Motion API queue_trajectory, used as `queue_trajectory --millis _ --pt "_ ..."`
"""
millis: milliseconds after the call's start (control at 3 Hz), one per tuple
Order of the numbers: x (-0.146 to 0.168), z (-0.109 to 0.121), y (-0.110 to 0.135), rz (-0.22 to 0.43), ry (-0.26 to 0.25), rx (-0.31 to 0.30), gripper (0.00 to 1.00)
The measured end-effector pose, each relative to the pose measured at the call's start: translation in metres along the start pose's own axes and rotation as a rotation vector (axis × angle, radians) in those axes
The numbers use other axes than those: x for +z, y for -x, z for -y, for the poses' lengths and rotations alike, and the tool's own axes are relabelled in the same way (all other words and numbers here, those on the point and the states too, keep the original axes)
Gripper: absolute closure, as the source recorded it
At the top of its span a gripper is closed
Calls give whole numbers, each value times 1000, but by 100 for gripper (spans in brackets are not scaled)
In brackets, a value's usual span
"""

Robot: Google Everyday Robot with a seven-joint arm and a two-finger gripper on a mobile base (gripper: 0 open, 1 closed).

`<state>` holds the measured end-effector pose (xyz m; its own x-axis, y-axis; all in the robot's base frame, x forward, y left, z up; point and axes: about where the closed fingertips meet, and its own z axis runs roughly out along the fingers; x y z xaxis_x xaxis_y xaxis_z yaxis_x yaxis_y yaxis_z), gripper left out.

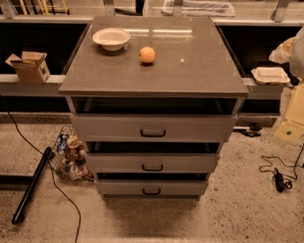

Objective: Open bottom drawer

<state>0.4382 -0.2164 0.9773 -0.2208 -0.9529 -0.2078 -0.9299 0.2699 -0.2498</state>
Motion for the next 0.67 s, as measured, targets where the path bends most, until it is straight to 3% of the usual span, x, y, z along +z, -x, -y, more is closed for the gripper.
queue_trajectory --millis 333,667 --pt "0 0 0 0 0 0 0" --pt "22 -4 -3 6 10 -1 0"
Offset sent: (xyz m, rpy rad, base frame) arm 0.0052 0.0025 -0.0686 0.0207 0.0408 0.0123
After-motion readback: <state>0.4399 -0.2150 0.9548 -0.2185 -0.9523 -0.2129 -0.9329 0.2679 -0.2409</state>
